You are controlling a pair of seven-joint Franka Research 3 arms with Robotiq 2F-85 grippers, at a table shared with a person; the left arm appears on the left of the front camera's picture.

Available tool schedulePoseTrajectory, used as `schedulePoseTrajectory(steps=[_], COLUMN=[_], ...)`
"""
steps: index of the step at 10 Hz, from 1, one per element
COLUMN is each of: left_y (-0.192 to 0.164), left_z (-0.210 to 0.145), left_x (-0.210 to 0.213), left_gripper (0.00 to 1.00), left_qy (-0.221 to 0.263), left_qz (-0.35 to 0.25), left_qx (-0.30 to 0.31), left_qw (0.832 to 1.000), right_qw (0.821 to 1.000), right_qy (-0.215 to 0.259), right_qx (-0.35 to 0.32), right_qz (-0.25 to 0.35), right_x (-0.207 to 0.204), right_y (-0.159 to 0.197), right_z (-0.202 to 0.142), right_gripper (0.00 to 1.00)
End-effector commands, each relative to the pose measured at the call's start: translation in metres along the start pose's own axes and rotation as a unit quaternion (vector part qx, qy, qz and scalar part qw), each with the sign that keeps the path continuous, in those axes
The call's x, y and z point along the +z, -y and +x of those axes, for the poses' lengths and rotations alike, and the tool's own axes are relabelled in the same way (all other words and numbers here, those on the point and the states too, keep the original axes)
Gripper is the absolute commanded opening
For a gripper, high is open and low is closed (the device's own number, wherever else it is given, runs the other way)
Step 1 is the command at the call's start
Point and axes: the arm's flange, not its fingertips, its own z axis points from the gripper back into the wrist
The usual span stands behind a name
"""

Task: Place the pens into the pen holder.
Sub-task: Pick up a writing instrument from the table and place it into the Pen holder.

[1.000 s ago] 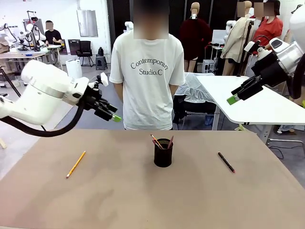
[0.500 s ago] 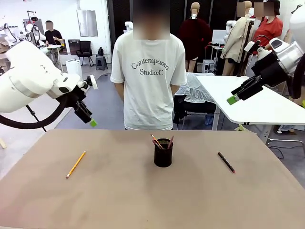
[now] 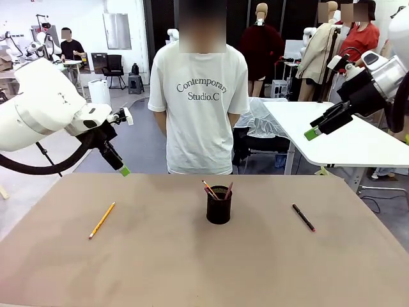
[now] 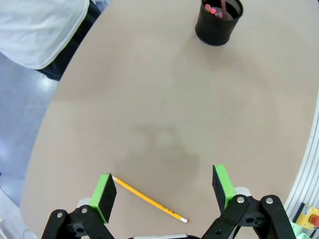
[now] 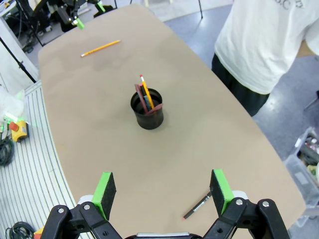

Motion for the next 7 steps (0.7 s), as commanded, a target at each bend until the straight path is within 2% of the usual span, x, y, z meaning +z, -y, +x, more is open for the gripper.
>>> schedulePoseTrajectory(steps=[1,5,6,7], left_y=[-0.002,0.000,-0.004,-0.008], left_z=[-0.002,0.000,0.001,-0.003], left_x=[0.004,0.001,-0.005,-0.012], left_gripper=[1.00,1.00,1.00,1.00], left_qy=[0.002,0.001,-0.078,-0.132], left_qz=[0.005,0.001,0.011,0.047], left_qx=[-0.009,0.000,0.059,0.106], left_qw=[1.000,1.000,0.995,0.984], right_qw=[1.000,1.000,1.000,1.000], right_qy=[0.002,0.002,0.002,0.002], right_qx=[0.001,0.001,0.001,0.001], right_qz=[0.002,0.002,0.002,0.002], right_x=[0.001,0.001,0.001,0.001], right_y=[0.000,0.000,0.000,0.000], right_z=[0.001,0.001,0.001,0.001], right_gripper=[1.00,1.00,1.00,1.00])
